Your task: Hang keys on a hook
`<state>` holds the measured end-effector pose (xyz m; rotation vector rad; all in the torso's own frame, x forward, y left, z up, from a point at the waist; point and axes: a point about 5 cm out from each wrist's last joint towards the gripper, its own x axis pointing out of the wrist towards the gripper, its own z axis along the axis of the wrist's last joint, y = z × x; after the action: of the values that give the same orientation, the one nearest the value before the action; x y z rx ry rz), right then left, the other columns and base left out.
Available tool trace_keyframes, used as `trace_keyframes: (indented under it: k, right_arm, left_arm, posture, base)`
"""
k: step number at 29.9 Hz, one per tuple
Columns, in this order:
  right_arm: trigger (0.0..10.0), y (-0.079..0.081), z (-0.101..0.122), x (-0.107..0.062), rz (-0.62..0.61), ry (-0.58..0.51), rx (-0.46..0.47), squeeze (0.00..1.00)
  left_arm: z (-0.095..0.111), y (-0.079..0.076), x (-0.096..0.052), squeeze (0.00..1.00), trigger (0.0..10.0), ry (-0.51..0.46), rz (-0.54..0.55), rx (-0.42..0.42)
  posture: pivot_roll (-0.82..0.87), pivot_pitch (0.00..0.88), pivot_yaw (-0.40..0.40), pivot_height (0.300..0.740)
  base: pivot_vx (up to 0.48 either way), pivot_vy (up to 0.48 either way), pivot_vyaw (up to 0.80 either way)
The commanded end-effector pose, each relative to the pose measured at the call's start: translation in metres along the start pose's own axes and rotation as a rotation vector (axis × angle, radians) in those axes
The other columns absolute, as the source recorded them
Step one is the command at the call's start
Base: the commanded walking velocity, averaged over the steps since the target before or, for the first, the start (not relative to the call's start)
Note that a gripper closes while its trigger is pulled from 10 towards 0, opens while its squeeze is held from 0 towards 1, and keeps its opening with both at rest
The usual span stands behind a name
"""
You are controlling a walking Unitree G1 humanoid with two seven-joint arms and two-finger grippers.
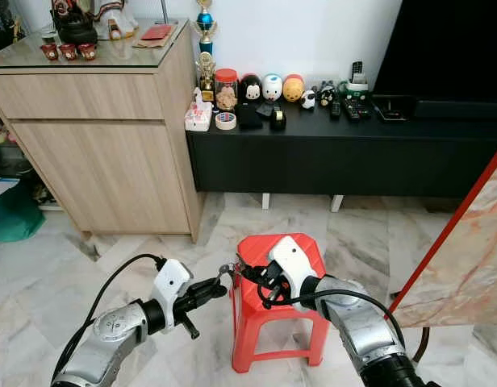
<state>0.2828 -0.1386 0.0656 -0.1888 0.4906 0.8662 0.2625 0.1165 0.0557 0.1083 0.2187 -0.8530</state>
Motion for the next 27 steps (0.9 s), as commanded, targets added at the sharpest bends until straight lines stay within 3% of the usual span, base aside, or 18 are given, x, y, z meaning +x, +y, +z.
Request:
trace_keyframes:
  k: [1,16,27]
  right_arm:
    - [10.0,-0.02,-0.029,-0.019,-0.134,0.143,0.028,0.0]
    - [10.0,-0.027,-0.043,-0.022,-0.175,0.189,0.033,0.0]
    - [10.0,-0.037,-0.024,-0.018,-0.245,0.036,0.115,0.0]
  left_arm:
    - [0.005,0.015,-0.009,0.0,0.0,-0.016,0.076,0.019]
    - [0.004,0.014,-0.009,0.0,0.0,-0.013,0.068,0.019]
    - [0.003,0.013,-0.009,0.0,0.0,-0.007,0.062,0.016]
  posture:
    - [0.02,0.0,-0.03,0.74]
    - [0.02,0.0,-0.03,0.74]
    - [0.03,0.0,-0.029,0.74]
  base:
    - [0.0,0.0,0.0]
    - [0.0,0.0,0.0]
    - [0.0,0.0,0.0]
